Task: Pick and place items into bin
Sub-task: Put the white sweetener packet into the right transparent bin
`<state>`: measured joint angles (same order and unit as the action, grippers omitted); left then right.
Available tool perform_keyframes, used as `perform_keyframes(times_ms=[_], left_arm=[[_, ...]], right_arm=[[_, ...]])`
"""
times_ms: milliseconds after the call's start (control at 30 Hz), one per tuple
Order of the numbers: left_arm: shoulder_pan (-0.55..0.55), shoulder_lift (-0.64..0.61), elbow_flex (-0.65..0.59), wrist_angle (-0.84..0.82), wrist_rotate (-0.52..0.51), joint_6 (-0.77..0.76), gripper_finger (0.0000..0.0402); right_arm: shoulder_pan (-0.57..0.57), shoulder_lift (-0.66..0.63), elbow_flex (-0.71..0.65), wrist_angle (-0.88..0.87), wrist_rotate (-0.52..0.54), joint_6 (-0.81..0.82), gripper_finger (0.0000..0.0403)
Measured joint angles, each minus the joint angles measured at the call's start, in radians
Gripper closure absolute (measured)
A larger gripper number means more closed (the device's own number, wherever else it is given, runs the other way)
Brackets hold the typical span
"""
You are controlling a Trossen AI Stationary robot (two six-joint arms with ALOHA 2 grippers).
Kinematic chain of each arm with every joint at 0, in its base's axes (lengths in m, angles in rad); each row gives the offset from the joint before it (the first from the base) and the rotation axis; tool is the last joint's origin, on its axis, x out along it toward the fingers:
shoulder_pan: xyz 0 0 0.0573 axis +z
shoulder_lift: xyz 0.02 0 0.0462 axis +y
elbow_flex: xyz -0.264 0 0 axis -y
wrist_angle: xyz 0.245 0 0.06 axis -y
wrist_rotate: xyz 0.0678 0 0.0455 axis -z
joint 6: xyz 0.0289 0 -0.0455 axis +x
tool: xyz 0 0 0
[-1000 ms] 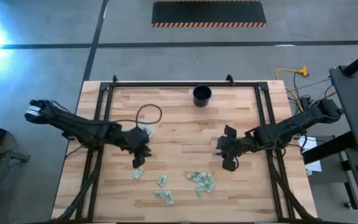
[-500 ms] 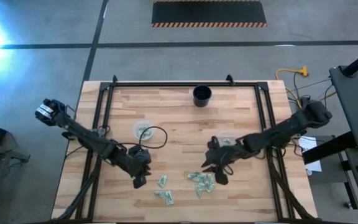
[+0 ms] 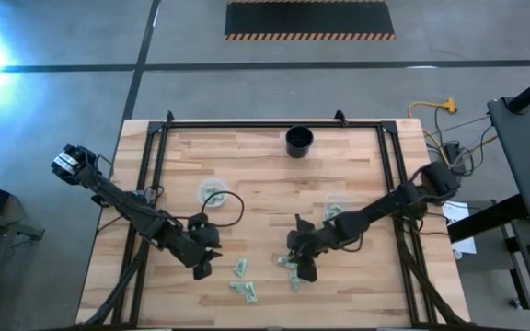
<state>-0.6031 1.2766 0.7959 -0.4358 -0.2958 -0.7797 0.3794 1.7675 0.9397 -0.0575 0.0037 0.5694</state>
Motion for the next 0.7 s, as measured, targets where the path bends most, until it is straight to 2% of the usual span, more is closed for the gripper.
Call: perform_keyframes(times_ms=[167, 233, 700], left_arm=[[0.000, 0.000, 0.000, 0.009, -0.022, -0.020, 0.0308], [0.000, 0.000, 0.001, 0.008, -0.036, -0.026, 0.0308], [0.001, 0.002, 0.005, 0.010, -0.101, -0.027, 0.0308]], right_arm=[[0.000, 0.017, 0.038, -0.146, 0.076, 0.004, 0.0294], [0.000, 0.017, 0.039, -0.154, 0.105, 0.019, 0.0288], [0.002, 0.017, 0.035, -0.127, 0.051, -0.018, 0.0236]])
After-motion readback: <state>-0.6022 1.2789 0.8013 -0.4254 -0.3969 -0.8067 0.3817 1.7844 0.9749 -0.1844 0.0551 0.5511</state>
